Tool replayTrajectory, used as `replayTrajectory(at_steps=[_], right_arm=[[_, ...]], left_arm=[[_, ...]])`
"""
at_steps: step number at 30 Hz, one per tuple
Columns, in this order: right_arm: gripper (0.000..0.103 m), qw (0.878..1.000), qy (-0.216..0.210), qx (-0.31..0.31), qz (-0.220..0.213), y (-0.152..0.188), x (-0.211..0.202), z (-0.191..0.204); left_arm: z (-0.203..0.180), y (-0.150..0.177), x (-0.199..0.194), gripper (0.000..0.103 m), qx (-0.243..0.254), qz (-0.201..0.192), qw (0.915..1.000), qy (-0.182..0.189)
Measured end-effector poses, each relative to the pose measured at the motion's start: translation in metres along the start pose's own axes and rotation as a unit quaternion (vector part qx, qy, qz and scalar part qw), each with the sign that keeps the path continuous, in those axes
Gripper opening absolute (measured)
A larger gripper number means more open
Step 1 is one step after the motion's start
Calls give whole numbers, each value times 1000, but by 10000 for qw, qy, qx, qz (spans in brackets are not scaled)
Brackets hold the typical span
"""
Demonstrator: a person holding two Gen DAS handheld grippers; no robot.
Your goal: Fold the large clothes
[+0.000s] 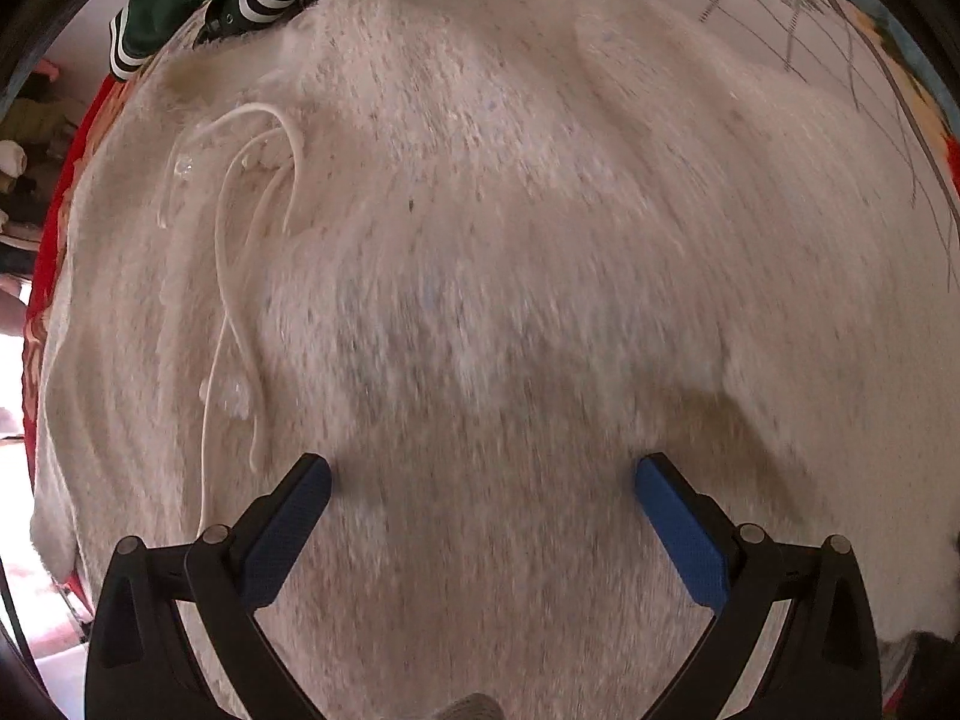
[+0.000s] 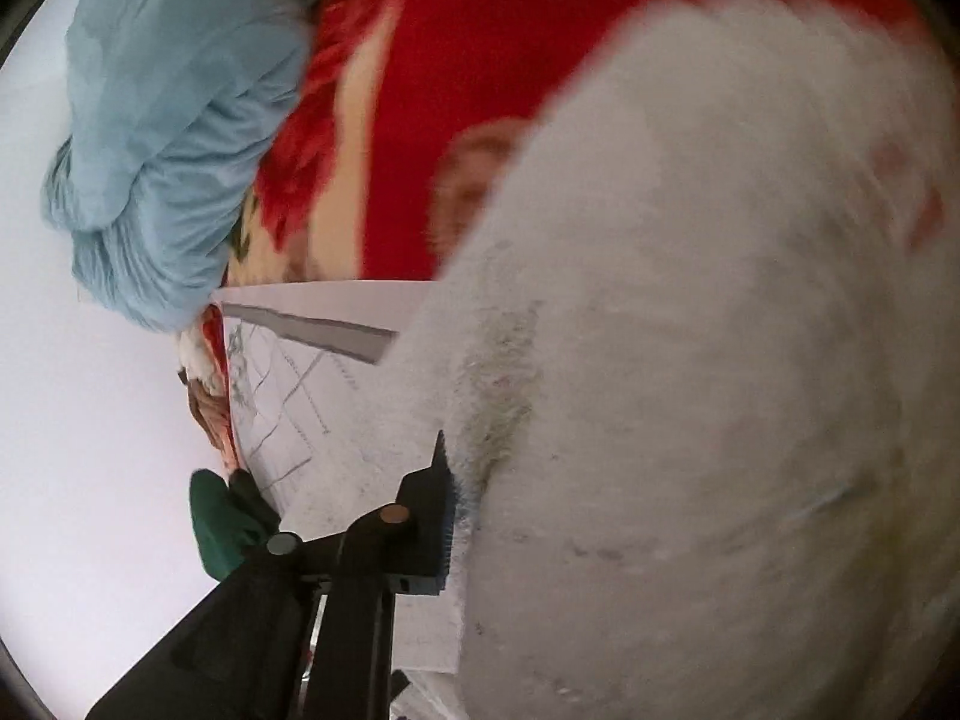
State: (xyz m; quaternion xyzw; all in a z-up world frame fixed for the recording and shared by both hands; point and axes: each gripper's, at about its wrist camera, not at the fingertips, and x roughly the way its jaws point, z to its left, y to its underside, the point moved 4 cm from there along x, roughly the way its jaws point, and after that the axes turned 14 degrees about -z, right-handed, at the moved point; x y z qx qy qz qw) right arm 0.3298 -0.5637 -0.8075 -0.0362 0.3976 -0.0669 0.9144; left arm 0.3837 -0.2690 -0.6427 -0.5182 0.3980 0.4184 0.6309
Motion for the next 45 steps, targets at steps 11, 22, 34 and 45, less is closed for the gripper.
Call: replayTrajectory(at_steps=[11,22,34,45], right_arm=[[11,9829,-675,-1707,-105,30,-72,158],[11,8904,-989,-4349,913,282,-43,297],[15,6531,-234,-7342,1839,601,42,217],[58,6682,-1060,-6511,3440,601,-29,206]], left_arm=[[86,-28,-24,103,-348,-60,9994,58],[291,6,-64,103,-1461,-275,9852,-856],[393,90,-19,103,-2356,299,9598,-1499],[433,124,-46,103,-3156,354,9389,-1324]])
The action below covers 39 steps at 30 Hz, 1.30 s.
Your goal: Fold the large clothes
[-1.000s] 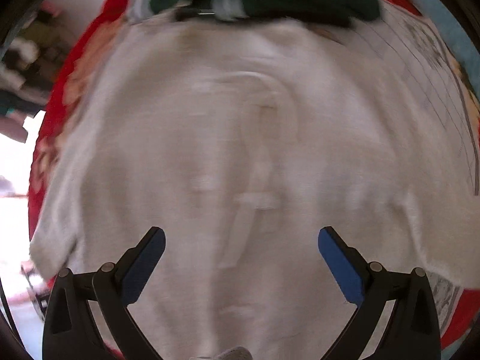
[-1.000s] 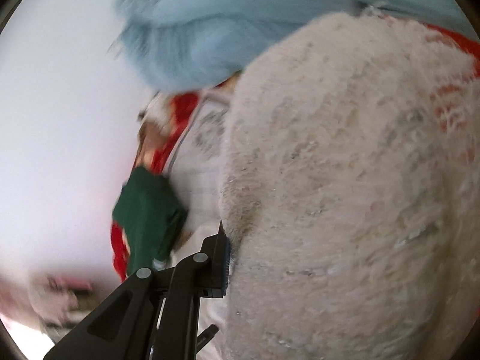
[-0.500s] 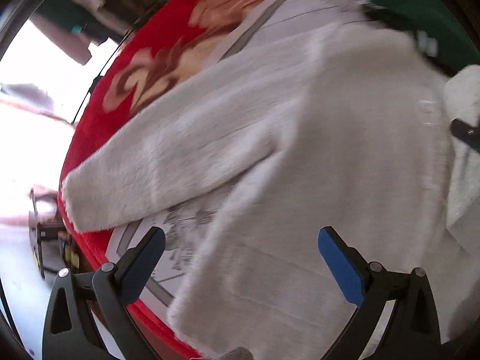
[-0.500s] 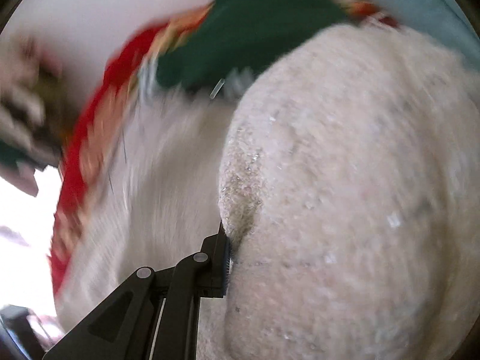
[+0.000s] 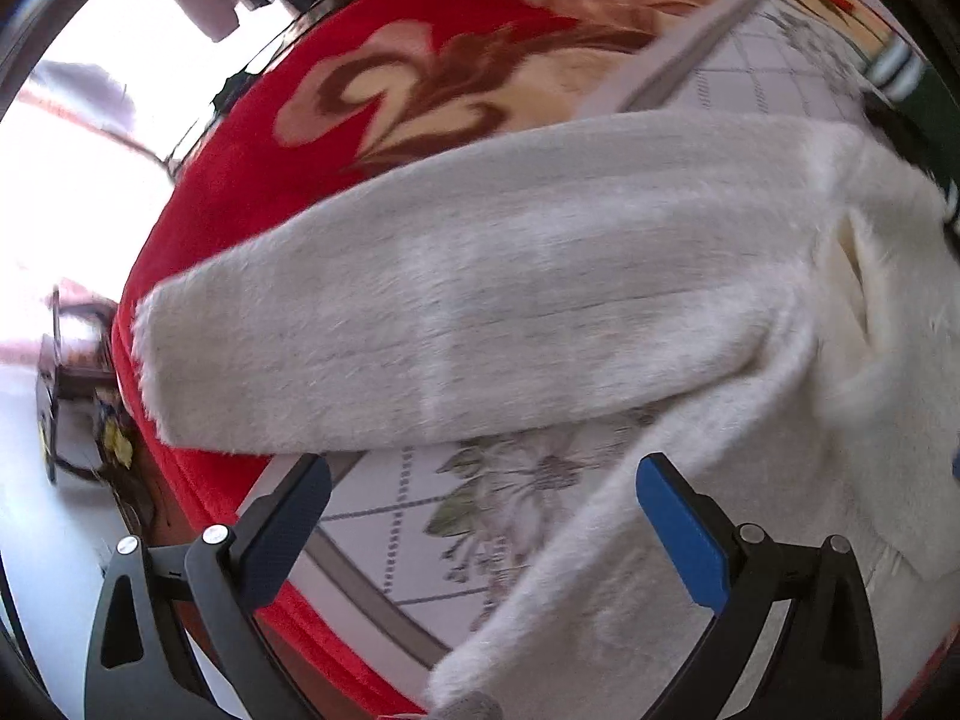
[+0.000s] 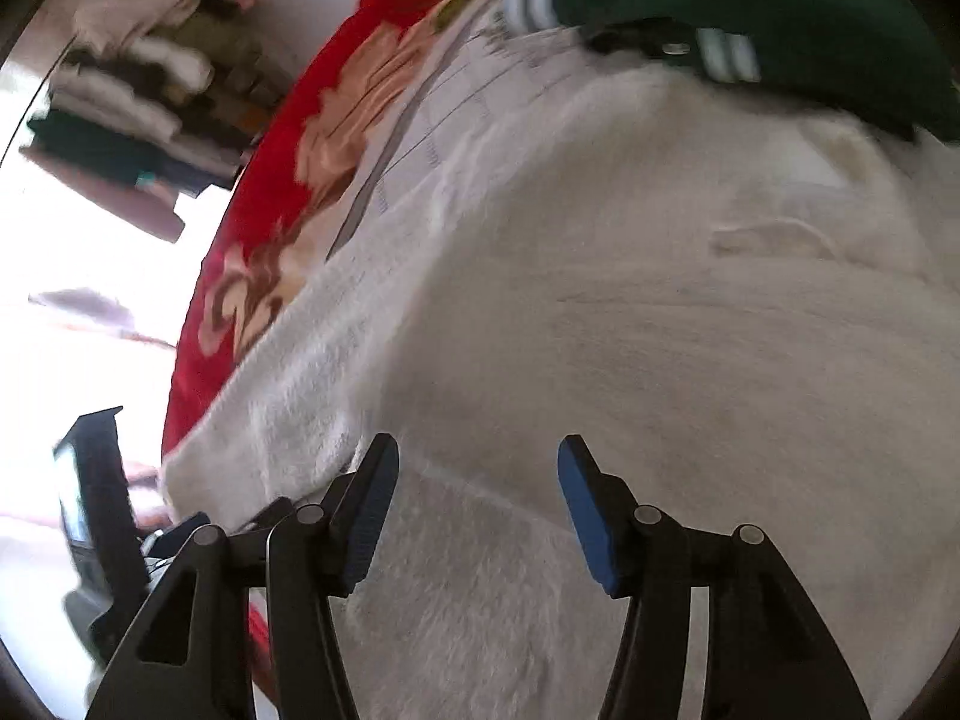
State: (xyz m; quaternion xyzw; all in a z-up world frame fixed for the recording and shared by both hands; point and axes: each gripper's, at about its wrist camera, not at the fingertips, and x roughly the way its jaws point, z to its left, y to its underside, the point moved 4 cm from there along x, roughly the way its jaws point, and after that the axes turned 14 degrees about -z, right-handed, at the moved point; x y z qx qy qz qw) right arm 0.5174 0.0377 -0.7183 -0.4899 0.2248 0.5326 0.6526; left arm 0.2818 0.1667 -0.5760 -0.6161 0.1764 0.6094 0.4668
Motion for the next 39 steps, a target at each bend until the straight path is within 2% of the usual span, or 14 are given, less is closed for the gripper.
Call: replayTrajectory(at_steps=[3,7,9,13,15,18,22,25,27,28,30,32,36,39], right_arm=[[58,9978,239,612,115,2,-1,-18],[58,9918,11,1223,370,-5,31,-21],[58,9913,148,1184,548,-23,60,-13],[58,9952,391,640,622,-13,85,15],[58,9960,441,440,635,-2,81,24],[58,9952,511,360,754,20,83,34],[58,9932,657,293,915,44,83,36],[58,9923,789,325,901,52,78,34],[58,9915,915,298,875,53,78,36],[58,9903,1047,249,875,53,82,41],[58,9882,1271,209,830,51,79,42],[58,9861,1483,161,726,48,76,44],[58,9790,1917,-80,695,43,65,48],[58,9832,1682,54,709,37,49,53]], left_arm=[[35,11,13,103,-562,274,9980,59],[81,29,41,103,-1480,677,9864,229],[103,38,56,103,-2182,892,9705,513],[142,52,96,102,-3773,1293,9086,1243],[157,48,105,102,-4218,1243,8879,1348],[175,34,112,101,-4596,1004,8720,1356],[202,13,121,81,-4720,623,8731,1049],[208,4,137,81,-4910,572,8654,822],[205,-3,136,77,-4909,519,8677,587],[203,-9,133,70,-4816,432,8744,415],[199,-21,124,28,-4547,251,8903,85],[197,-32,114,12,-4341,31,9008,-40],[190,-63,84,10,-3936,-490,9179,-132],[181,-89,50,10,-3459,-977,9331,-149]])
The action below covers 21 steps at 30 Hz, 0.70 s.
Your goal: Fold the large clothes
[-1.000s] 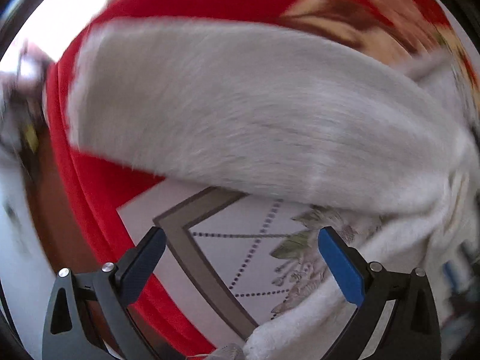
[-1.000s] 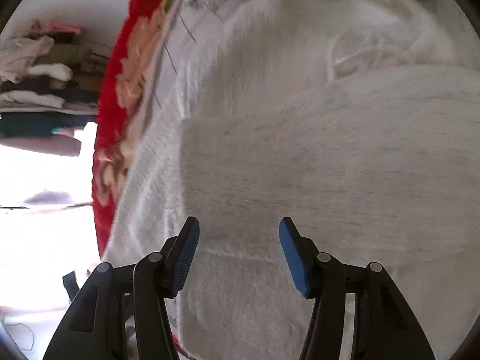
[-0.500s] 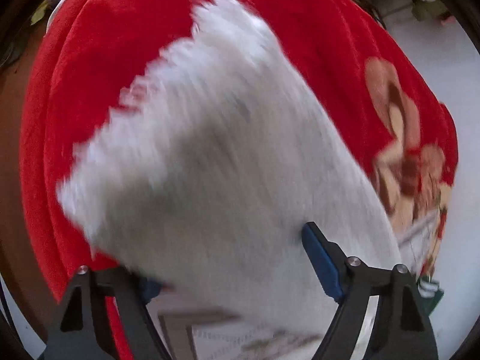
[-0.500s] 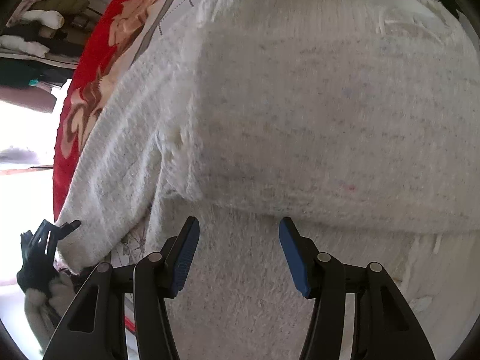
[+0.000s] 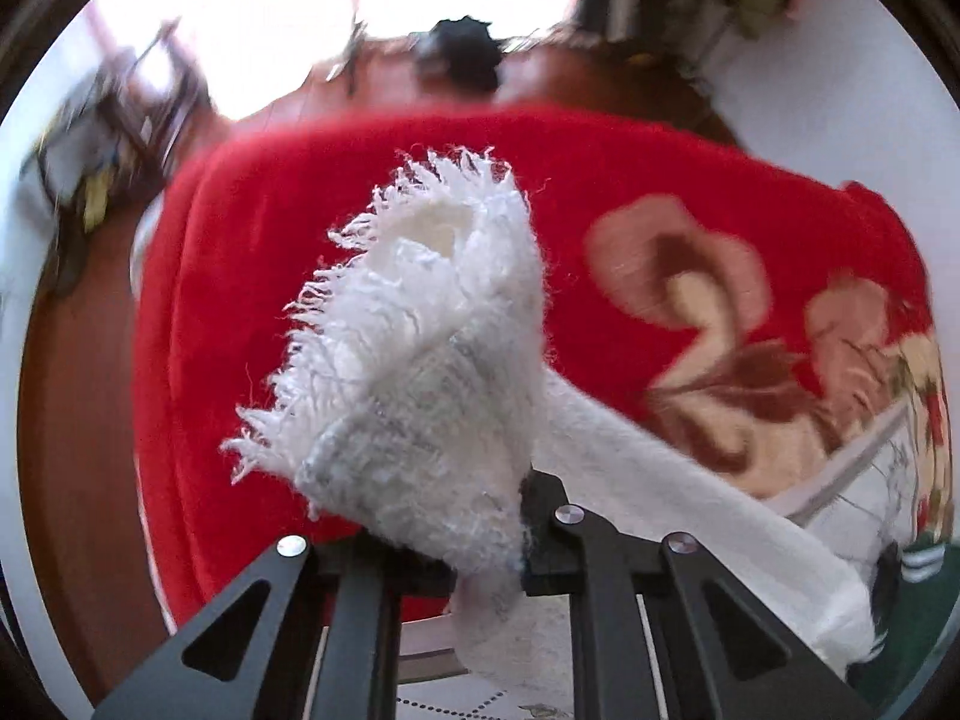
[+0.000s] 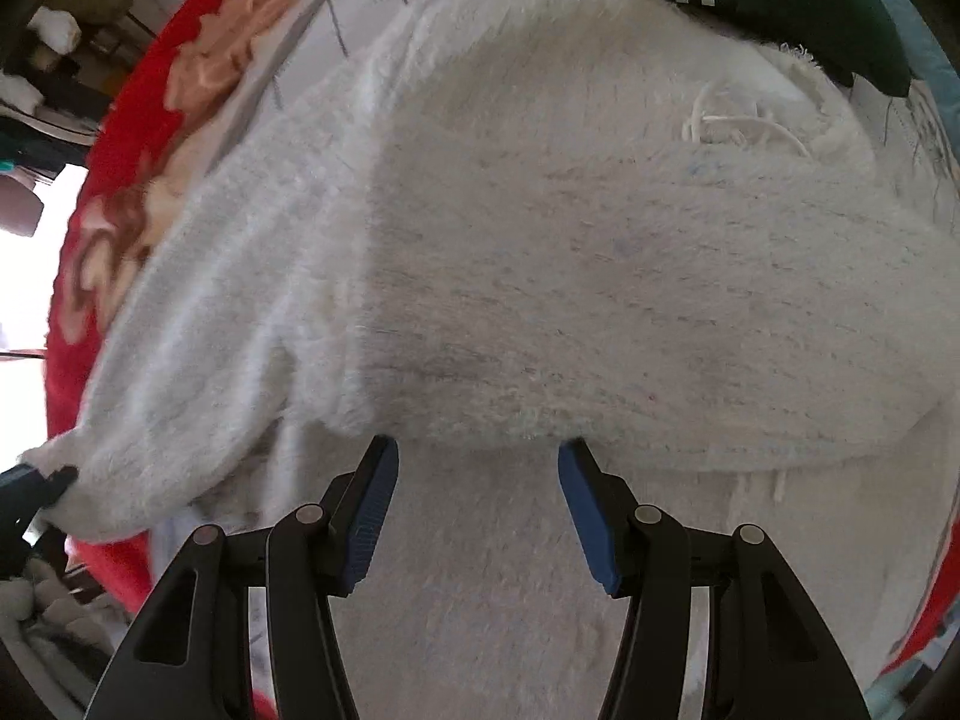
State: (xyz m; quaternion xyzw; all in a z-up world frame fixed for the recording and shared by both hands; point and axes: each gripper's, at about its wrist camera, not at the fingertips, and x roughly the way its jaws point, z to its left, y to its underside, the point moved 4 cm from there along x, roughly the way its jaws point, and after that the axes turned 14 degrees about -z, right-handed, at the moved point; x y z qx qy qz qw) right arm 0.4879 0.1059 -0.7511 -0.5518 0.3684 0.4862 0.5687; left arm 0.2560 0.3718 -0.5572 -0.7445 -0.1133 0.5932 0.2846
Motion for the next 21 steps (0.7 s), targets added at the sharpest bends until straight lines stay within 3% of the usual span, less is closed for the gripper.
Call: replayTrajectory(at_steps=[3,5,7,12,17,21], right_arm=[[62,9997,-123,-47,-222,-6,-23,-3],[64,9989,157,-251,-368,-8,-28,-9],[64,9970,515,-395,-432,-8,-24,-18],[64,9935,1003,-393,-373,-16,-5,-59],[64,9933,1039,-174,-469,-24,-11,-108],[65,9924,1079,312,-507,-23,-35,-185]], left_arm=[[-33,-9,-30,10,495,-353,9980,166],[-52,-7,-58,10,879,-599,9938,334],[-80,0,-81,10,1482,-889,9839,454],[-150,51,-130,9,2778,-1324,9468,944],[-208,125,-171,9,3616,-1237,9106,1571],[-259,199,-205,9,4160,-994,8804,2048]])
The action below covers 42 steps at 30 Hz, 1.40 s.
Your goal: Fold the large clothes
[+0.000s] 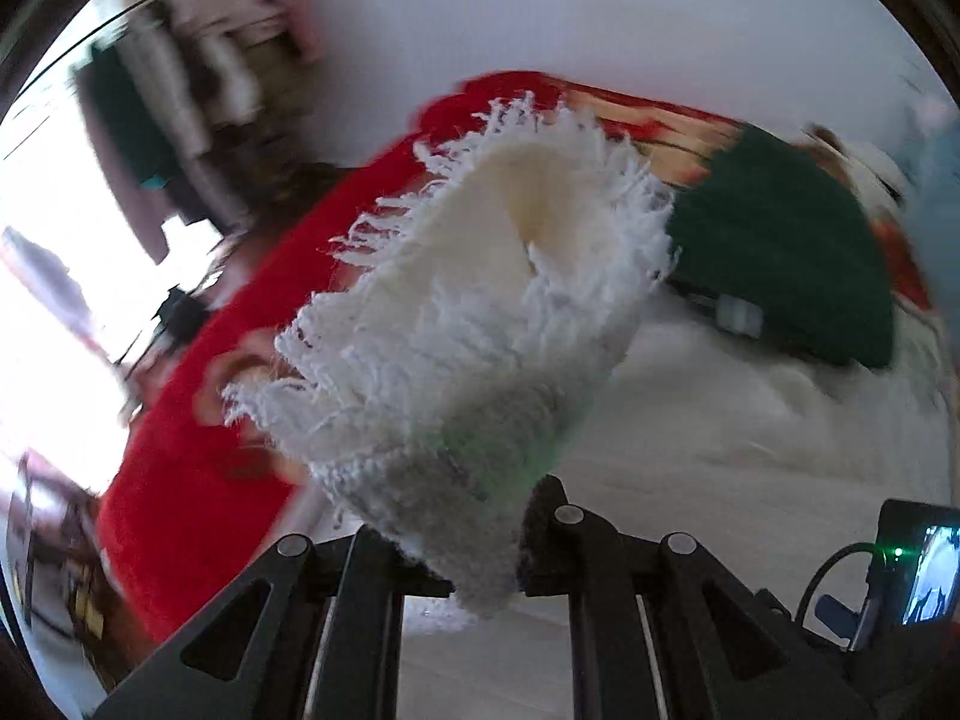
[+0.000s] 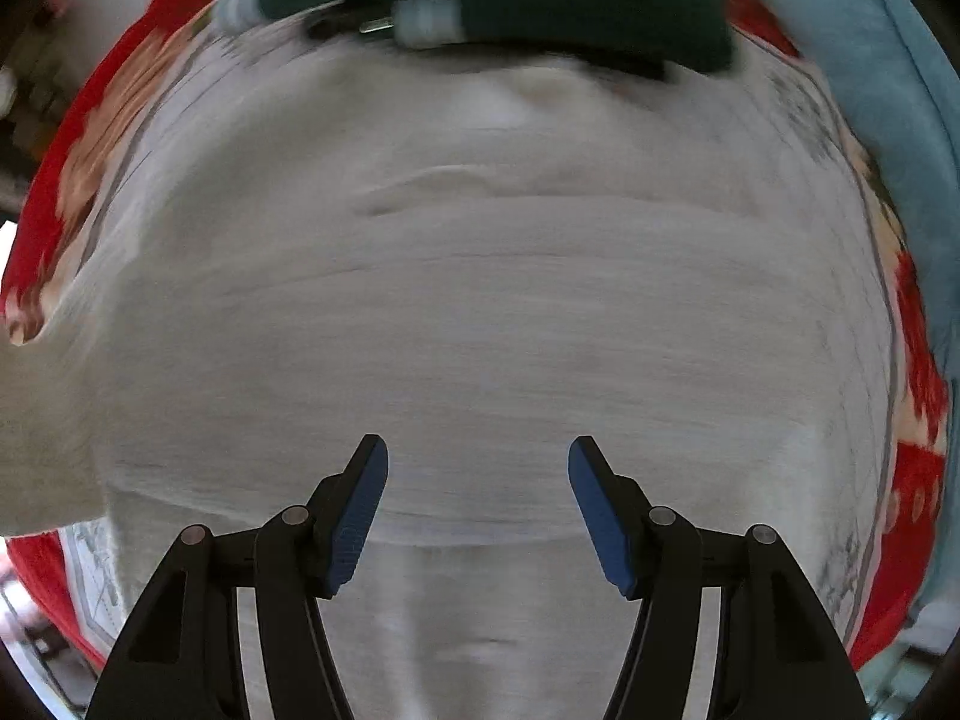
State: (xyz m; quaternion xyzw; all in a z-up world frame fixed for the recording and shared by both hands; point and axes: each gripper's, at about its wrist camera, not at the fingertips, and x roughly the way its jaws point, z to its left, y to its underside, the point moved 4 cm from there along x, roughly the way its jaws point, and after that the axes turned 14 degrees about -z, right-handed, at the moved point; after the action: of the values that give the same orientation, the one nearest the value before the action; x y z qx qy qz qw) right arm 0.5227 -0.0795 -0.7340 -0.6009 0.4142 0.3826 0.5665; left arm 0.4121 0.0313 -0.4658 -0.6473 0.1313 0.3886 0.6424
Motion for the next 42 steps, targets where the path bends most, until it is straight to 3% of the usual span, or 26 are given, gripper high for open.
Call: replayTrajectory(at_steps=[5,8,13,16,19,22,24,25,29,33,38,42], right_arm=[[65,9970,275,717,87,7,-1,-114],[65,9926,495,1099,153,19,7,-186],[67,9833,566,1696,337,40,20,-264],[67,9801,588,1861,362,47,25,-289],[67,9762,459,2072,444,46,37,-304],[67,9729,281,2244,478,46,41,-317],[67,9701,89,2380,461,44,43,-326],[67,9679,-52,2478,414,42,42,-331],[67,9576,-604,2810,177,31,31,-339],[67,9429,-1430,3007,-46,6,19,-328],[67,9318,-2284,2817,161,-12,23,-274],[67,9090,-2828,3008,575,-12,40,-224]], left_arm=[[-107,13,-5,9,408,157,9968,675],[-149,24,-7,9,500,378,9940,900],[-196,46,-6,9,670,616,9909,993],[-216,62,0,10,899,827,9876,984],[-227,80,9,18,936,1149,9843,959],[-230,91,17,41,711,1441,9795,1214],[-230,94,17,77,622,1570,9766,1333],[-229,95,15,82,548,1629,9745,1442],[-213,88,3,86,254,1631,9754,1460],[-170,78,-4,88,-165,1693,9772,1275],[-110,77,-1,88,-442,1667,9836,529],[-73,76,19,88,-594,1711,9834,102]])
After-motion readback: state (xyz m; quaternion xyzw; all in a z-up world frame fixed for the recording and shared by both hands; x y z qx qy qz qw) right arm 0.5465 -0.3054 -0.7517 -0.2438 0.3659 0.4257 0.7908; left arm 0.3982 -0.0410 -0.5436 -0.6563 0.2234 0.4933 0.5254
